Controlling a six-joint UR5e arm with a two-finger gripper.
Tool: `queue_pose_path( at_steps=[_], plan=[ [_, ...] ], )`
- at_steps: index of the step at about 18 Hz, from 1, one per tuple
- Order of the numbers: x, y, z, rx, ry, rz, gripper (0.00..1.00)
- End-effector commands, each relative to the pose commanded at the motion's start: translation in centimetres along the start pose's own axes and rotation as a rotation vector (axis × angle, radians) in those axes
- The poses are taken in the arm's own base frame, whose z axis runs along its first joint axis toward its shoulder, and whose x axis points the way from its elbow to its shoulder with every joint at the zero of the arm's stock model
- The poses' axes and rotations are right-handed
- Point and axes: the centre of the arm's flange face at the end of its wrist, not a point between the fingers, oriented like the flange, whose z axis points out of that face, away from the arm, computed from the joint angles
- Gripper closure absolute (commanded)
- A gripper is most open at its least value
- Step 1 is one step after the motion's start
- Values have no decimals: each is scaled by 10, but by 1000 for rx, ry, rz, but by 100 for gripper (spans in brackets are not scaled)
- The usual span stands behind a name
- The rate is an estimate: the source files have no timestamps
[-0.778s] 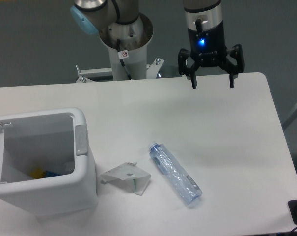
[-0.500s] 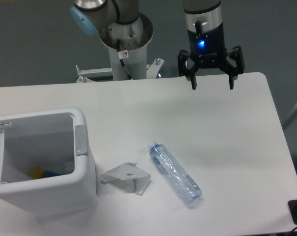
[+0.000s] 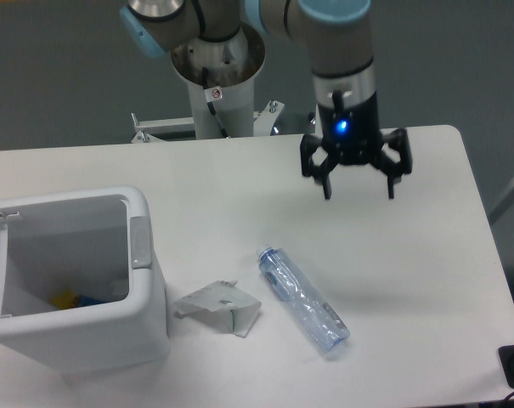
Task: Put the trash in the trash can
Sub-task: 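Move the open gripper down toward the crumpled white paper, then lower the gripper onto the white paper and close on it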
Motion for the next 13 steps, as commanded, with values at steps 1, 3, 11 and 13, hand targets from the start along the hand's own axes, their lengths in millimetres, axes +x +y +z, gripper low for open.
queue_pose_path(
  at_steps=[1, 3, 11, 13],
  plan=[
    [6, -4, 5, 1, 13, 22, 0],
    [30, -15, 15, 8, 44, 206, 0],
    [109, -29, 100, 47, 295, 486, 0],
    [119, -28, 123, 45, 322, 499, 0]
  ],
)
